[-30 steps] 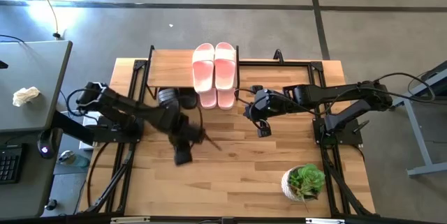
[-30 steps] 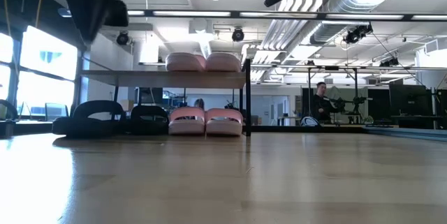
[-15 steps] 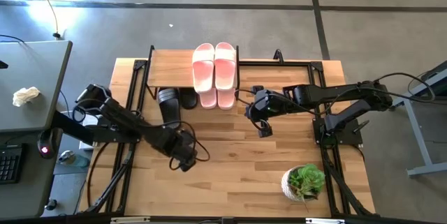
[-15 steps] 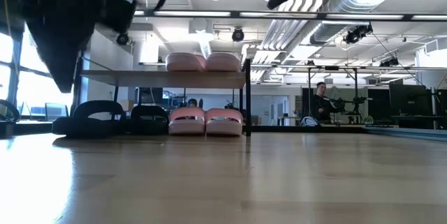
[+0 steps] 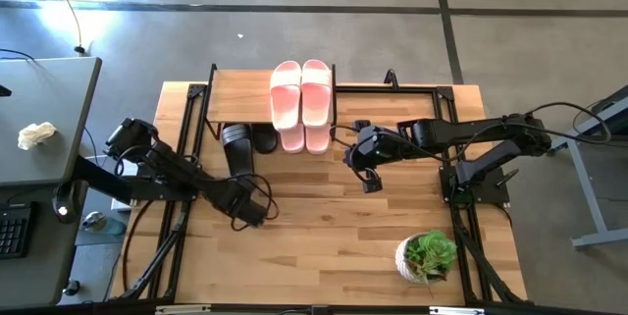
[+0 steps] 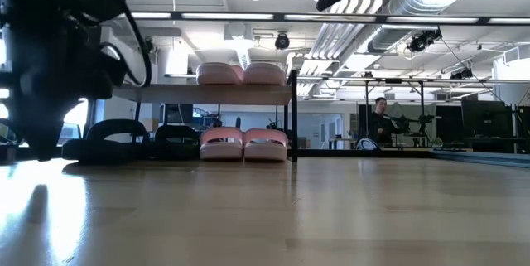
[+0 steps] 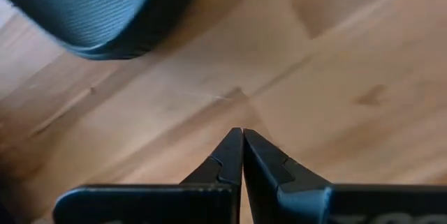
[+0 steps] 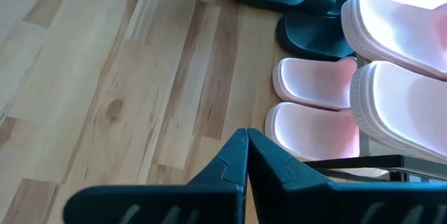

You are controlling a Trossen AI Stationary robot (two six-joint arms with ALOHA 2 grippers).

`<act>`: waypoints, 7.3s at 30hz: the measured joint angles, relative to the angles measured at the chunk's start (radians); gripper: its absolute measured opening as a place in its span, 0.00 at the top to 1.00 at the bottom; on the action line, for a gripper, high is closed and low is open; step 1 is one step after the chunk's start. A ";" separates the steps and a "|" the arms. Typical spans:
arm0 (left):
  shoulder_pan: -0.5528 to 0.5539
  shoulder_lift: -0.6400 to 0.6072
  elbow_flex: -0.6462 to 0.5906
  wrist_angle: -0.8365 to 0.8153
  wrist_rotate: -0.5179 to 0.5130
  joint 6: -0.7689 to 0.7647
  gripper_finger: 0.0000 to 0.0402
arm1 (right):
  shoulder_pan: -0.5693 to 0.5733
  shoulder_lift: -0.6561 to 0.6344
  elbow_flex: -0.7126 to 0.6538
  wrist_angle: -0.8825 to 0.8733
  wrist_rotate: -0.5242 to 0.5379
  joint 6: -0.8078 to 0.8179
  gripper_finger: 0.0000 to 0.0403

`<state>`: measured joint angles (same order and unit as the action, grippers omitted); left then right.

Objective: Pick and place slides into the shelf
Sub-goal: Put the black slide under the shelf, then return to Home Position

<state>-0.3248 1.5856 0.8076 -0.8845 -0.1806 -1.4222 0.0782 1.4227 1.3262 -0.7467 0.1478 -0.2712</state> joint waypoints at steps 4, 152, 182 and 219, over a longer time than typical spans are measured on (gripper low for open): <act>0.018 0.000 -0.039 0.006 -0.014 -0.023 1.00 | 0.000 0.000 0.000 0.004 0.000 -0.005 1.00; 0.469 -1.102 0.248 0.495 0.010 1.162 1.00 | -0.113 -0.967 -0.196 0.266 -0.077 0.374 1.00; 0.469 -1.579 -0.096 0.441 -0.129 1.047 1.00 | -0.113 -1.320 -0.610 0.443 0.017 0.544 1.00; 0.469 -1.579 -0.716 1.074 -0.035 0.833 1.00 | -0.110 -1.320 -1.264 1.191 -0.060 0.823 1.00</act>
<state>0.1440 0.0071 0.0919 0.1898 -0.2155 -0.5890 -0.0322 0.1024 0.0621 0.4447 0.0883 0.5521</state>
